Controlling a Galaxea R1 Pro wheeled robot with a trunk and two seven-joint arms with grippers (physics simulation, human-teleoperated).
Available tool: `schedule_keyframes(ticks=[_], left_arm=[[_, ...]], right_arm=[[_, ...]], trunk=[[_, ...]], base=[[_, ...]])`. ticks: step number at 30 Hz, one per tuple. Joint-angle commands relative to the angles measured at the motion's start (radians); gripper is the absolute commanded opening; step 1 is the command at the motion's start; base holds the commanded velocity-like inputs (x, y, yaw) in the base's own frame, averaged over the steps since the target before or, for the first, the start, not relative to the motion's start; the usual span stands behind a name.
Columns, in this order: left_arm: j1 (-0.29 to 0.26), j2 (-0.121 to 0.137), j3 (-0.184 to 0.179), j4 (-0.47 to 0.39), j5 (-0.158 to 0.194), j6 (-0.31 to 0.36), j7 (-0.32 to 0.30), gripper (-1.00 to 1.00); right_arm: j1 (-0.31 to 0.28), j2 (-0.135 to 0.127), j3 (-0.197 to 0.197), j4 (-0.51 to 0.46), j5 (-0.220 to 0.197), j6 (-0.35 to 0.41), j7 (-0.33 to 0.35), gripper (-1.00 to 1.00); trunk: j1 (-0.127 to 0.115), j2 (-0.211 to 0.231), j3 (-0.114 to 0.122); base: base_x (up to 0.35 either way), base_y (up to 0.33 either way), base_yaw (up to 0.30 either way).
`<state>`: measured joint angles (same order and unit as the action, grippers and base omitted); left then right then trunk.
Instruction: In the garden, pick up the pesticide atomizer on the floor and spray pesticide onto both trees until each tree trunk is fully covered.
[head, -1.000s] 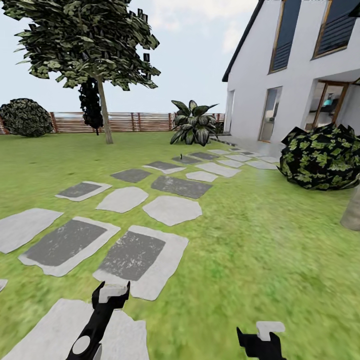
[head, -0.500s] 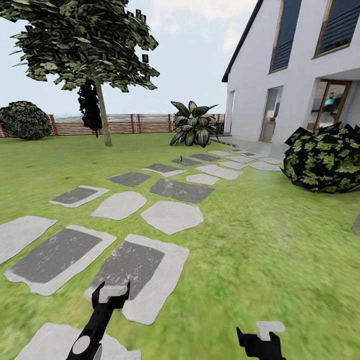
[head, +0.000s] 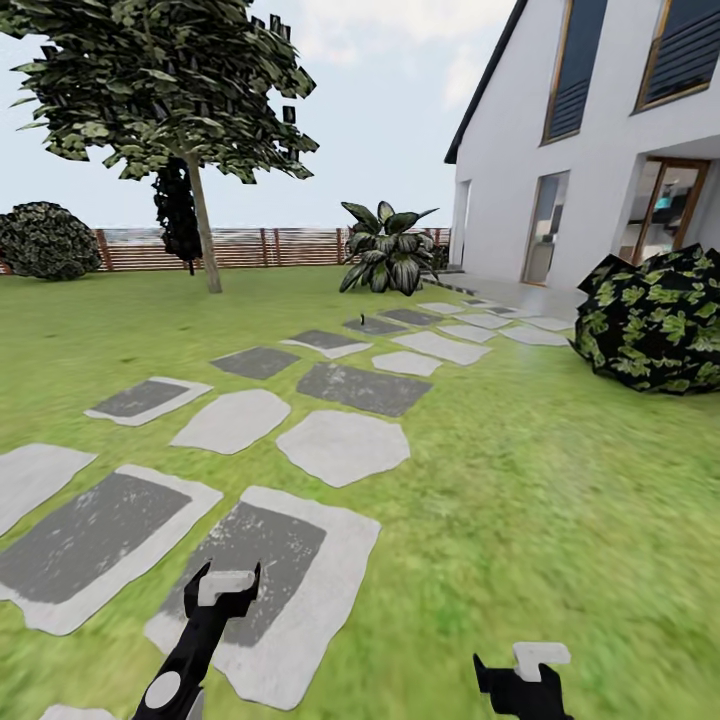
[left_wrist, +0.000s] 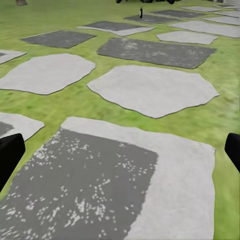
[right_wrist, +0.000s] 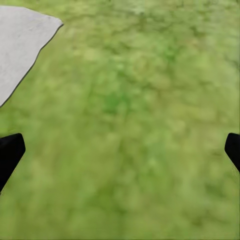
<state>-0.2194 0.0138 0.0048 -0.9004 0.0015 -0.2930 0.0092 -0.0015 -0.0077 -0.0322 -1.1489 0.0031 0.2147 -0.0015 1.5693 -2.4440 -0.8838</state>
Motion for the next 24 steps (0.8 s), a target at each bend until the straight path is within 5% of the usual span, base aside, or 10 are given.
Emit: schedule_keyframes(ticks=[1,24], left_arm=[[0.000,0.000,0.000,0.000,0.000,0.000,0.000,1.00],[0.000,0.000,0.000,0.000,0.000,0.000,0.000,1.00]], right_arm=[[0.000,0.000,0.000,0.000,0.000,0.000,0.000,1.00],[0.000,0.000,0.000,0.000,0.000,0.000,0.000,1.00]], trunk=[[0.000,0.000,0.000],[0.000,0.000,0.000]], base=[[0.335,0.000,0.000],[0.335,0.000,0.000]])
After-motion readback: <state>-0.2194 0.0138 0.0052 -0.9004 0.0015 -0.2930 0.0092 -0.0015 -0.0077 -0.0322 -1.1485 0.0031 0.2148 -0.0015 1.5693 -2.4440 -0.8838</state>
